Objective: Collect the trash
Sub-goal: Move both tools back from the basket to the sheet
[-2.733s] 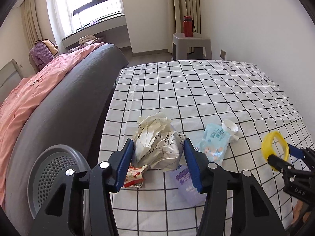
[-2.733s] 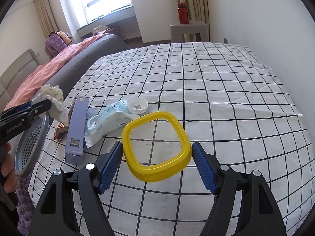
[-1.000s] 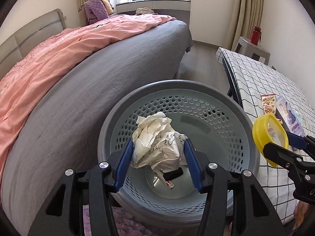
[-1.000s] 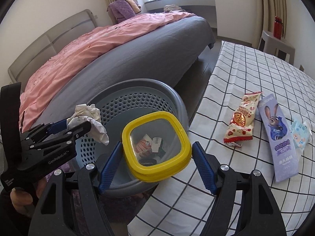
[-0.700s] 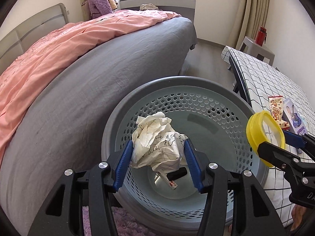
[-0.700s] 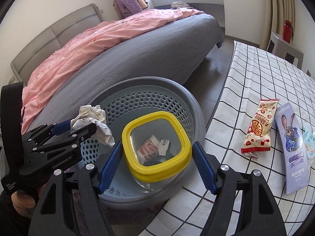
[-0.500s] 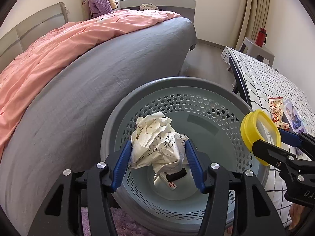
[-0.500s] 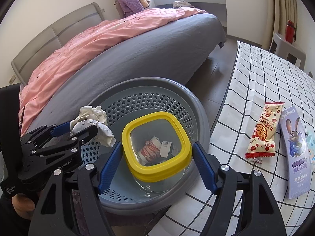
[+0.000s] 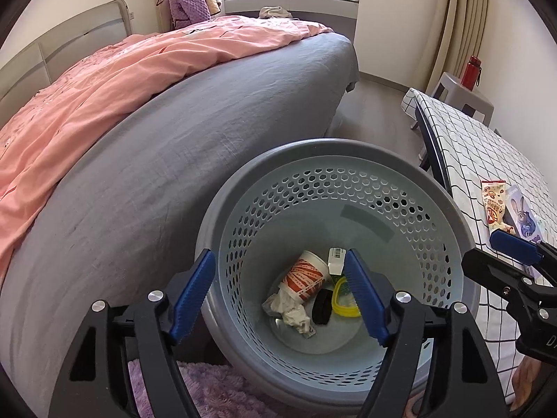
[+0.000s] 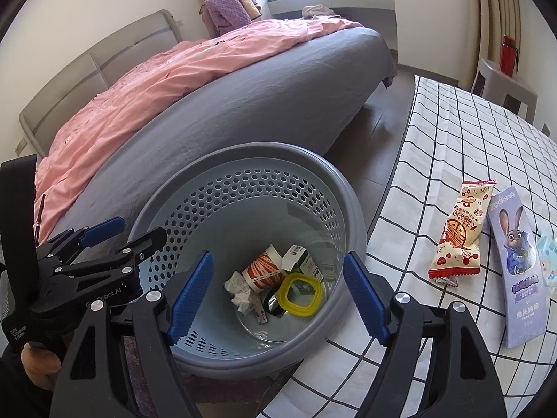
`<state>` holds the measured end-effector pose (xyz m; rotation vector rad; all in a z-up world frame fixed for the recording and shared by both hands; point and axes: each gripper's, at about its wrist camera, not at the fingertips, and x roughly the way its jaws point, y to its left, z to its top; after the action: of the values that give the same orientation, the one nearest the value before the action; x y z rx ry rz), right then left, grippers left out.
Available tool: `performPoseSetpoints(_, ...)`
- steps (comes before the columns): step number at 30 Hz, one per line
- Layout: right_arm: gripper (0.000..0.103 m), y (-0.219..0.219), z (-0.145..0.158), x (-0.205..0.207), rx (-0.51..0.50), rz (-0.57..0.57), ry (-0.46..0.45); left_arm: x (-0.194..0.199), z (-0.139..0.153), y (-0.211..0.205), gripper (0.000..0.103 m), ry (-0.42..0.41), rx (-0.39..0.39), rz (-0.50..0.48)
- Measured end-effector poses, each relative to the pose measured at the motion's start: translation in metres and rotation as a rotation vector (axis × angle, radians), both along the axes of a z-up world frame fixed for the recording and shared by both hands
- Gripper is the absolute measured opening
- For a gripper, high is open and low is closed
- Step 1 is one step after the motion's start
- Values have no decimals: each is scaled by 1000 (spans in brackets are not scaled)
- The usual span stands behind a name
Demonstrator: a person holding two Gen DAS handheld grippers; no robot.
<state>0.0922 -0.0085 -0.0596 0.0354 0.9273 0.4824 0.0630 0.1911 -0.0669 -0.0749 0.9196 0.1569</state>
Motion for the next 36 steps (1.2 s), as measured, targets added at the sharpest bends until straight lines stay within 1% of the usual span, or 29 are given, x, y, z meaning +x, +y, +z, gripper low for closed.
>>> performPoseSetpoints(11,75,-2,0,-2,4,1,-3,-4,4,2,73,-7,7,7)
performPoseSetpoints(14,75,-2,1,-3,5,0,-4,-5,5,2,76,-10,6,8)
performPoseSetpoints(24,75,-5,7,-9,11,-7,-10,-11,11,-4,76,-17,14,3)
performPoseSetpoints(32,77,-19,10,-18,18,-33,-15,-17,16,-13,77,-26,14,-11)
performPoseSetpoints(36,77,-34,10,-25,25,-59,-15,-20,20,-21,77,-31,16,-25)
